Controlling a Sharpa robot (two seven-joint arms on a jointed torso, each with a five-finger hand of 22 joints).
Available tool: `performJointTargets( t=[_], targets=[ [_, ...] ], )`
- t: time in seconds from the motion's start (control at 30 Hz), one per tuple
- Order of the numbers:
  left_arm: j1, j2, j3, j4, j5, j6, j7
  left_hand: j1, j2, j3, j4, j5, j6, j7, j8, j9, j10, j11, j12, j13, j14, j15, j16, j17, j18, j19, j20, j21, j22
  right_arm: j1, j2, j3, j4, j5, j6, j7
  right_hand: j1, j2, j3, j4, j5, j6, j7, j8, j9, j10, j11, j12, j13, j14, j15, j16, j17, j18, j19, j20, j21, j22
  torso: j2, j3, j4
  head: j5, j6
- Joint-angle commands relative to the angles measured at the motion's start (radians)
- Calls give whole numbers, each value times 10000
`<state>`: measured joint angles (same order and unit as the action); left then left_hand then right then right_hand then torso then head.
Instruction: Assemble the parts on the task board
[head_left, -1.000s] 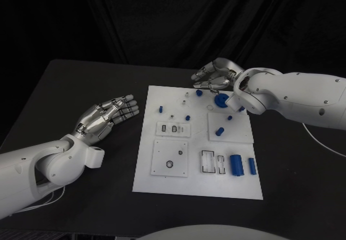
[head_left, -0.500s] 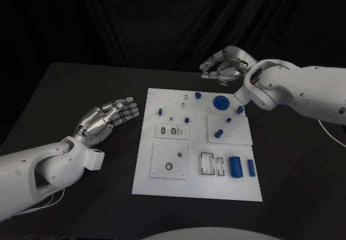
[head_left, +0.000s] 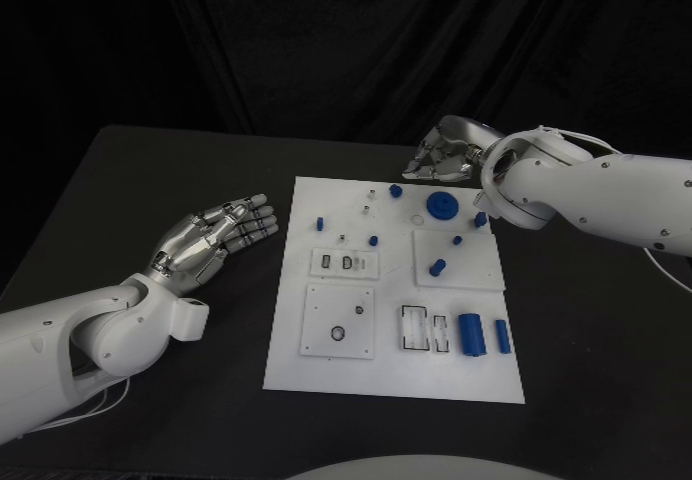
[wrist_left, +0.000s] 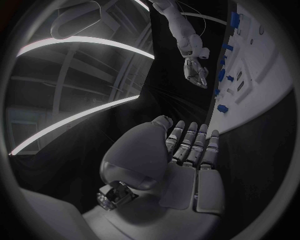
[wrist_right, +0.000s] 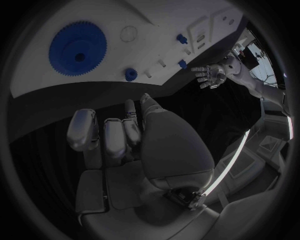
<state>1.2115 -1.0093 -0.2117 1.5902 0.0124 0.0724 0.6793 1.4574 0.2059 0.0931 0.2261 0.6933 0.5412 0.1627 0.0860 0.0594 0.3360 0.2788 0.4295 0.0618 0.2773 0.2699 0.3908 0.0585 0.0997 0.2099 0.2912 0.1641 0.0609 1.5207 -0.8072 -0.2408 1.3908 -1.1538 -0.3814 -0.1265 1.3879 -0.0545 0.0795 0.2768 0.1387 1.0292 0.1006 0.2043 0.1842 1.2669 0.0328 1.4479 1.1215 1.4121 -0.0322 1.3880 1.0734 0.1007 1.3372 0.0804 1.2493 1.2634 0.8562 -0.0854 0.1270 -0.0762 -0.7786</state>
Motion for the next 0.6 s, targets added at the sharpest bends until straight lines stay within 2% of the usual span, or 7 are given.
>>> performJointTargets(
  t=[0.03,0.1,0.13,0.17,0.27,0.37,0.6],
  targets=[
    [-4,32,3,-8,51,177,1363,-78,-14,34,-7,-18,79,193,57,12,13,30,37,12,38,38,33,11,-124,27,7,-58,-14,-43,49,14,-10,-1999,-153,-1396,-288,7,-154,7,20,194,-78,155,174,1654,-100,810,2509,739,-76,888,2144,-262,573,-86,808,774,6,-2,3,5,-13],
    [-5,43,3,-19,54,182,1361,-78,-14,34,-7,-18,79,193,57,12,13,30,37,12,38,38,33,11,-124,27,7,-58,-14,-58,98,14,-10,-2209,-174,-1567,-373,32,-183,-20,99,198,-111,203,295,2095,-142,979,3175,1003,-110,1219,3026,-359,815,-131,1172,1126,8,-7,-3,14,-16],
    [-5,48,3,-25,55,185,1359,-78,-14,34,-7,-18,79,193,57,12,13,30,37,12,38,38,33,11,-124,27,7,-58,-14,-64,129,14,-15,-2290,-168,-1653,-483,57,-213,-14,158,234,-137,257,402,2608,-168,1126,3898,1351,-134,1594,4180,-440,1016,-154,1469,1415,7,-7,-9,15,-18],
    [-5,54,3,-31,56,186,1358,-78,-14,34,-7,-18,79,193,57,12,13,30,37,12,38,38,33,11,-124,27,7,-58,-14,-70,161,14,-24,-2352,-149,-1725,-557,85,-225,-22,177,238,-141,294,507,2856,-193,1187,4244,1463,-149,1711,4564,-469,1093,-180,1600,1548,6,-6,-12,14,-20],
    [-5,72,3,-42,57,193,1355,-78,-14,34,-7,-18,79,193,57,12,13,30,37,12,38,38,33,11,-124,27,7,-58,-14,-84,233,15,-48,-2450,-94,-1834,-807,168,-265,31,224,378,-233,444,747,3039,-249,1229,4493,1555,-196,1800,4872,-519,1204,-209,1784,1744,9,5,-20,11,-26],
    [-5,93,3,-53,58,204,1352,-78,-14,34,-7,-18,79,193,57,12,13,30,37,12,38,38,33,11,-124,27,7,-58,-14,-96,310,15,-83,-2509,-87,-1867,-837,189,-263,33,210,399,-244,472,794,3039,-257,1229,4493,1544,-205,1790,4840,-515,1191,-217,1774,1740,12,6,-1,-6,-32],
    [-6,132,3,-88,58,220,1358,-88,-18,61,-4,-13,74,197,58,12,16,32,41,13,46,41,49,13,-127,24,7,-62,-17,-127,478,16,-220,-2556,12,-1893,-433,210,-129,-315,-105,336,-287,544,1049,3039,-294,1229,4493,1516,-239,1764,4758,-499,1137,-252,1733,1741,2,-5,-4,-7,-25]
  ],
)
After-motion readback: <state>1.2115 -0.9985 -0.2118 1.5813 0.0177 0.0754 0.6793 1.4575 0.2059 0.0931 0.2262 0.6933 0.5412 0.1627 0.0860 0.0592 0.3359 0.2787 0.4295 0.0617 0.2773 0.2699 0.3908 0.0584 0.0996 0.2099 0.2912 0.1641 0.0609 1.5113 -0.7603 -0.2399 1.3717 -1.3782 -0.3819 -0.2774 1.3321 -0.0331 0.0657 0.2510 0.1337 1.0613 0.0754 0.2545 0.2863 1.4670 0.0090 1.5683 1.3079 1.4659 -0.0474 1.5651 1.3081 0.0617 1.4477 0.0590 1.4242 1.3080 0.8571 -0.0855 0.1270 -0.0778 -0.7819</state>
